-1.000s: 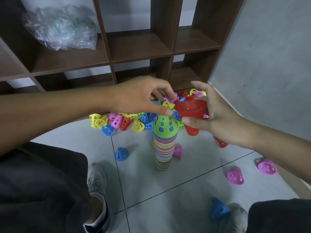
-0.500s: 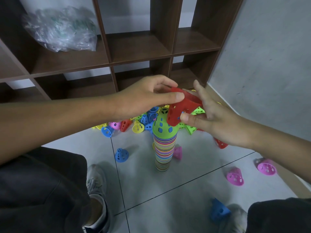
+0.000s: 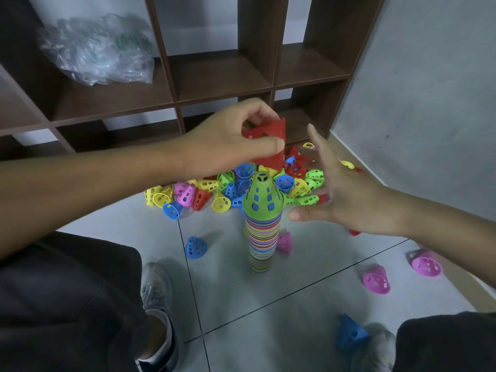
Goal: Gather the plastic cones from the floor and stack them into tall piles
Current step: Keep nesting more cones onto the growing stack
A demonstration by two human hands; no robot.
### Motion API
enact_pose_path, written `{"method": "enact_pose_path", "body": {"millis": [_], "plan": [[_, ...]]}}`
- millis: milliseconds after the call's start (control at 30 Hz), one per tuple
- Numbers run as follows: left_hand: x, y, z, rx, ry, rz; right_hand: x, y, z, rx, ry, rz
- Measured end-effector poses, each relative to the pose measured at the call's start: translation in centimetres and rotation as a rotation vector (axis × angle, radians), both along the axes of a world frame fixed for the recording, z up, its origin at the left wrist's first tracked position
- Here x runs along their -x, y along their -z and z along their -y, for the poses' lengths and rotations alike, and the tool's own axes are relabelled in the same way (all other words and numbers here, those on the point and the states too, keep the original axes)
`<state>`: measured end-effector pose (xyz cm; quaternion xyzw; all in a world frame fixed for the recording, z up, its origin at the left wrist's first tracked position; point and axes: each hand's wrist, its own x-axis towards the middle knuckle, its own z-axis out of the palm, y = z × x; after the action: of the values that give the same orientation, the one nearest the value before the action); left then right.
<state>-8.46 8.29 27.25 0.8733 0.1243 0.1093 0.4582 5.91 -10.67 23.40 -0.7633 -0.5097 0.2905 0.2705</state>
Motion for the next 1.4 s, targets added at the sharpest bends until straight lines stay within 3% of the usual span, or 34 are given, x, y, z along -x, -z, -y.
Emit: {"method": "enact_pose_path", "body": {"millis": [100, 433, 800, 1000, 1133, 1267, 1400], "plan": [[0.5, -0.1, -1.0, -0.301, 0.075, 0.015, -1.4, 0.6, 0.8, 0.103, 0.011, 0.106], [0.1, 0.0, -1.3, -0.706, 0.224, -0.079, -3.3, 2.1, 2.8, 0.272, 0.02, 0.199], [-1.2, 3.1, -0.1, -0.699, 0.369, -0.243, -4.0, 3.1, 4.8, 0.256, 0.028, 0.19], [-1.5, 2.4, 1.4, -0.768, 0.38, -0.202, -5.6, 4.1, 7.4, 0.338, 0.058, 0.2], [-1.7, 2.5, 3.8, -0.853, 0.436, -0.083, -7.0, 5.2, 9.5, 0.416, 0.08, 0.252], [-2.9, 4.6, 7.1, -0.82, 0.535, 0.024, -8.8, 7.7, 11.3, 0.48, 0.126, 0.277], [-4.7, 8.2, 10.1, -0.766, 0.586, -0.046, -10.9, 11.6, 13.0, 0.575, 0.141, 0.268]]}}
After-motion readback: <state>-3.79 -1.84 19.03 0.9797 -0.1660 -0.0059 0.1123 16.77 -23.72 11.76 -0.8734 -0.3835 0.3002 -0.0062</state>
